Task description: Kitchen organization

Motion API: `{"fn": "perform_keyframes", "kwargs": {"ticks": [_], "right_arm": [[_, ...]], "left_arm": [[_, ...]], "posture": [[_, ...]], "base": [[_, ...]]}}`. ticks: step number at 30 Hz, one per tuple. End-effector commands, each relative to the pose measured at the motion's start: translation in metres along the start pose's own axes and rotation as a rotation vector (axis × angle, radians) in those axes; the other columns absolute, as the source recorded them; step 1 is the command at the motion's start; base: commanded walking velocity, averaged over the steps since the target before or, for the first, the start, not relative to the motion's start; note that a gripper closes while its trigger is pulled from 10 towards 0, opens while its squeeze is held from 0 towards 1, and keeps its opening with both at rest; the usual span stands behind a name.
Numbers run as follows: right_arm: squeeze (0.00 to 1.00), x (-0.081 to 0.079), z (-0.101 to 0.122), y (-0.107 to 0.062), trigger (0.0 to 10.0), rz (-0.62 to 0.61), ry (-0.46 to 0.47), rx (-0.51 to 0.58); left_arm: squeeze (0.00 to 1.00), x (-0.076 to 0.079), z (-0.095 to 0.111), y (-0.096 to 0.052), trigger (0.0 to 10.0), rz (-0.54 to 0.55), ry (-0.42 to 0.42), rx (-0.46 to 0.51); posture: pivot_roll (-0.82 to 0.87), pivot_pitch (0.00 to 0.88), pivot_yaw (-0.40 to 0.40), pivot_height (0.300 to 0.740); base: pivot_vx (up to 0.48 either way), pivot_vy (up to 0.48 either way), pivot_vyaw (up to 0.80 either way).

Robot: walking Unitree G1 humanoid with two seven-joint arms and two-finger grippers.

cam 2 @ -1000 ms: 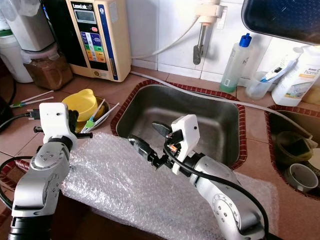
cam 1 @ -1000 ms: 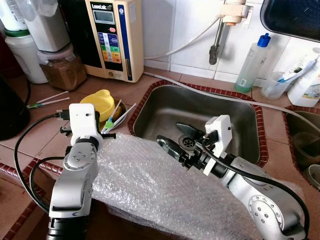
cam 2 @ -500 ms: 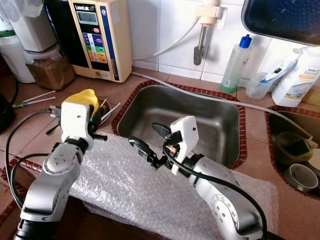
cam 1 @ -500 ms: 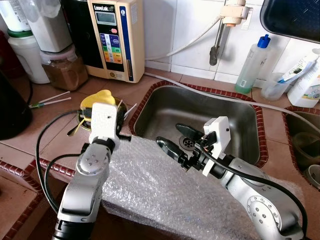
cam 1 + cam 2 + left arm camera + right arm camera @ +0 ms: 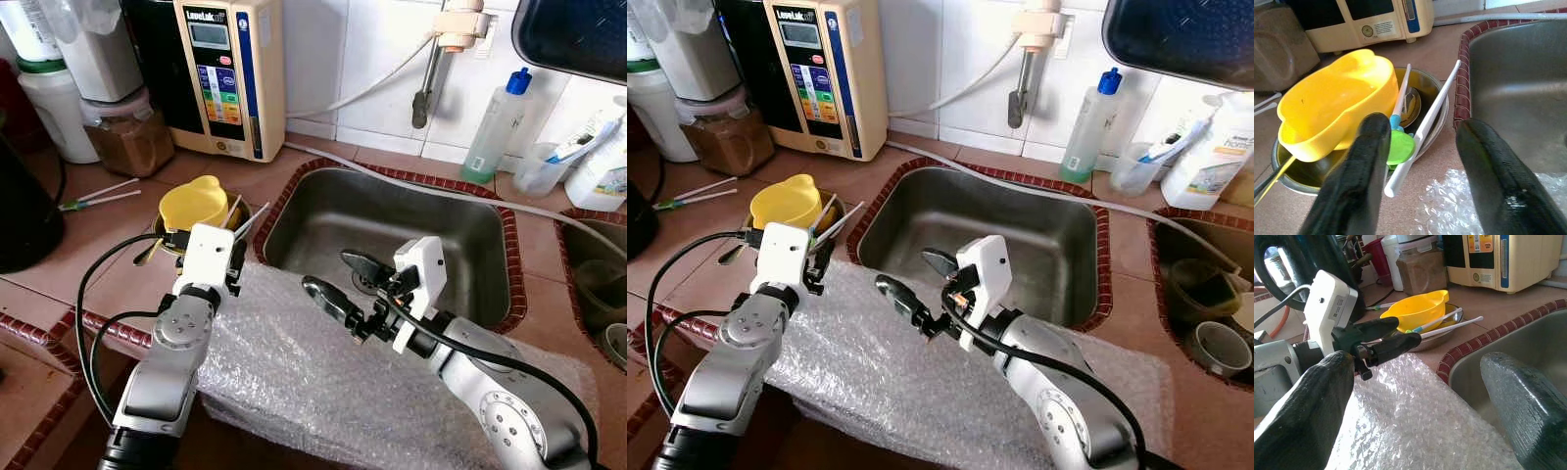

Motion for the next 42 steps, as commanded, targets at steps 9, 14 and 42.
{"fn": "perform_keyframes", "kwargs": {"ticks": [9, 14, 42], "right_arm": [[0.0, -0.008, 0.002, -0.001, 10.0, 0.015, -0.016, 0.004], [0.0, -0.008, 0.001, -0.001, 10.0, 0.013, -0.017, 0.001], [0.0, -0.007, 0.0, -0.002, 10.0, 0.005, -0.024, -0.008]], "left_arm": [[1.0, -0.007, 0.004, 0.006, 10.0, 0.048, -0.008, 0.017], [1.0, -0.013, 0.0, 0.008, 10.0, 0.088, 0.029, -0.008], [0.0, 0.007, -0.019, 0.011, 10.0, -0.01, -0.015, -0.086]], "posture": [[-0.05, 0.034, 0.022, 0.74], [-0.06, 0.036, 0.021, 0.74], [-0.06, 0.035, 0.017, 0.74]], "base": [[0.0, 0.0, 0.0], [0.0, 0.0, 0.0], [0.0, 0.0, 0.0]]}}
Point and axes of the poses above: a point about 5 cm out from each wrist's last joint towards the gripper, its own y axis pointing out of the wrist towards the gripper, its own z axis along the axis of the wrist's last joint, x = y × z, the point moved 6 cm from there along y, pointing out of the wrist towards the gripper, and after that the axes turned 1 degree about -y, right-handed, at the moved point
